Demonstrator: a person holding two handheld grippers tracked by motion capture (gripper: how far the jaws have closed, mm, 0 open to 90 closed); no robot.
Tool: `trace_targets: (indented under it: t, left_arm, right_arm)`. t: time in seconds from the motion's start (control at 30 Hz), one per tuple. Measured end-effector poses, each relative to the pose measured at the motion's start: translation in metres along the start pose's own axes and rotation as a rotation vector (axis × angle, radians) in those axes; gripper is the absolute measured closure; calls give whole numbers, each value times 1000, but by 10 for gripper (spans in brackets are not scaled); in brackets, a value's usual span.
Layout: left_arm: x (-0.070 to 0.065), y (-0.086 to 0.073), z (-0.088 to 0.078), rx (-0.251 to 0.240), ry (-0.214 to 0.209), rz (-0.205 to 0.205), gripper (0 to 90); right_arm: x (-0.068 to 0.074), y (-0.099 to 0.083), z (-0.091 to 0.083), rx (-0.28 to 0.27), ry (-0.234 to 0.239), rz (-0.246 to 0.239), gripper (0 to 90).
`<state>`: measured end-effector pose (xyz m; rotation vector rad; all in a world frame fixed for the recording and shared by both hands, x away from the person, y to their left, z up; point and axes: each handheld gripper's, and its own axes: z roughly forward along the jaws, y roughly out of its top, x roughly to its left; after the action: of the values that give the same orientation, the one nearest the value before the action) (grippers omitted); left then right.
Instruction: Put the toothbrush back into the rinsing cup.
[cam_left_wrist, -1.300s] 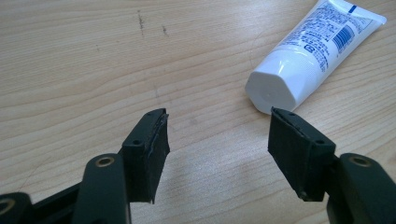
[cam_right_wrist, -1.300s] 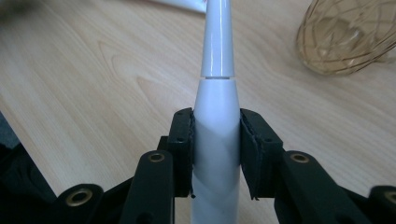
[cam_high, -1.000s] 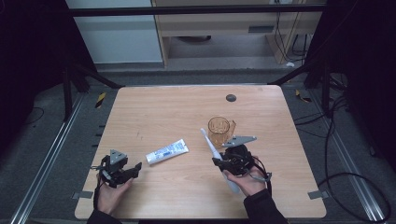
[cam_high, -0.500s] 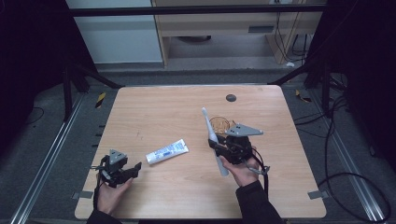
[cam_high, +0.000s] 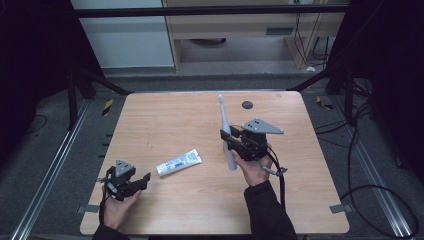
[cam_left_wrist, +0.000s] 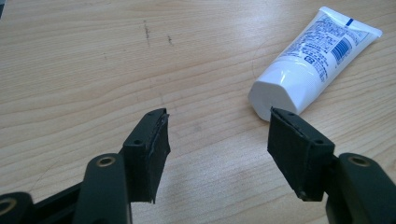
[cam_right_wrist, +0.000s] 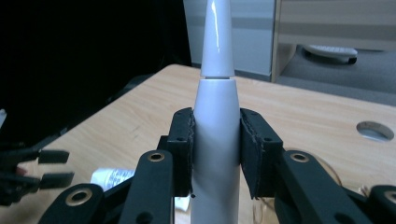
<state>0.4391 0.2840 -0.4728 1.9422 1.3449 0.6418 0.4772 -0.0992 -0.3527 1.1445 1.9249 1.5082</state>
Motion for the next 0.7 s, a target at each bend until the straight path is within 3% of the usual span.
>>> trace_targets:
  t: [0.27, 0.43, 0.7]
  left_arm:
    - [1, 0, -2, -16, 4, -3, 382]
    - [1, 0, -2, -17, 6, -4, 381]
    - [2, 0, -2, -20, 8, -7, 383]
  right_arm:
    - [-8, 18, 10, -90, -58, 6, 674]
    - [-14, 24, 14, -110, -88, 6, 673]
    - [-30, 26, 23, -158, -121, 49, 673]
